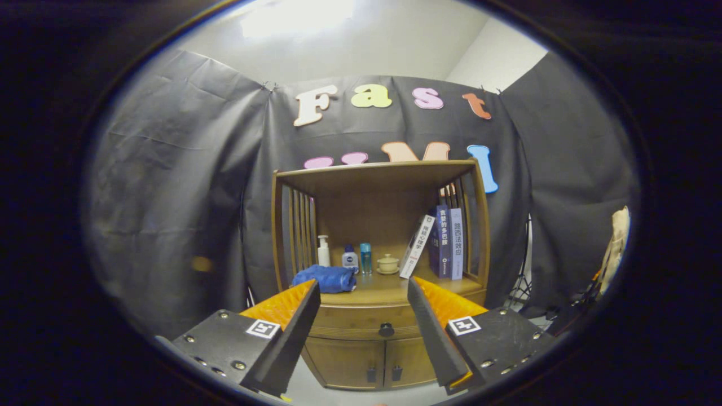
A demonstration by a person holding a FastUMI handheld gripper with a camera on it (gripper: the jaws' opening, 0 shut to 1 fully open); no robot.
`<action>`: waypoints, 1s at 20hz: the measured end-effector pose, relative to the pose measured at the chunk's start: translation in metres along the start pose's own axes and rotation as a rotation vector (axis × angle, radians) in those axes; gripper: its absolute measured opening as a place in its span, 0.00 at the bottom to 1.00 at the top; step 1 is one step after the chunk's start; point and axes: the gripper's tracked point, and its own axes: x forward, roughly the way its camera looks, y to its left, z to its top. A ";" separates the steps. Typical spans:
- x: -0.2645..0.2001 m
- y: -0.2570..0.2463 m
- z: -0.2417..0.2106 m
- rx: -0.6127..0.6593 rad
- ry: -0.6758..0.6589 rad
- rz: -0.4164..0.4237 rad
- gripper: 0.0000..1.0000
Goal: Pull open the drawer, take out the items inside it, and place them on the countertop above the cabinet.
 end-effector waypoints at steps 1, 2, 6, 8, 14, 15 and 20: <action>0.000 -0.002 -0.002 0.000 0.005 -0.004 0.93; 0.002 -0.003 -0.004 0.003 0.007 -0.006 0.93; 0.014 -0.015 -0.021 0.007 0.033 -0.049 0.93; 0.028 -0.016 -0.038 0.000 0.072 -0.060 0.88; 0.087 -0.017 -0.086 0.006 0.138 -0.053 0.81; 0.097 -0.020 -0.092 0.010 0.141 -0.064 0.78; 0.145 -0.017 -0.143 0.035 0.194 -0.025 0.72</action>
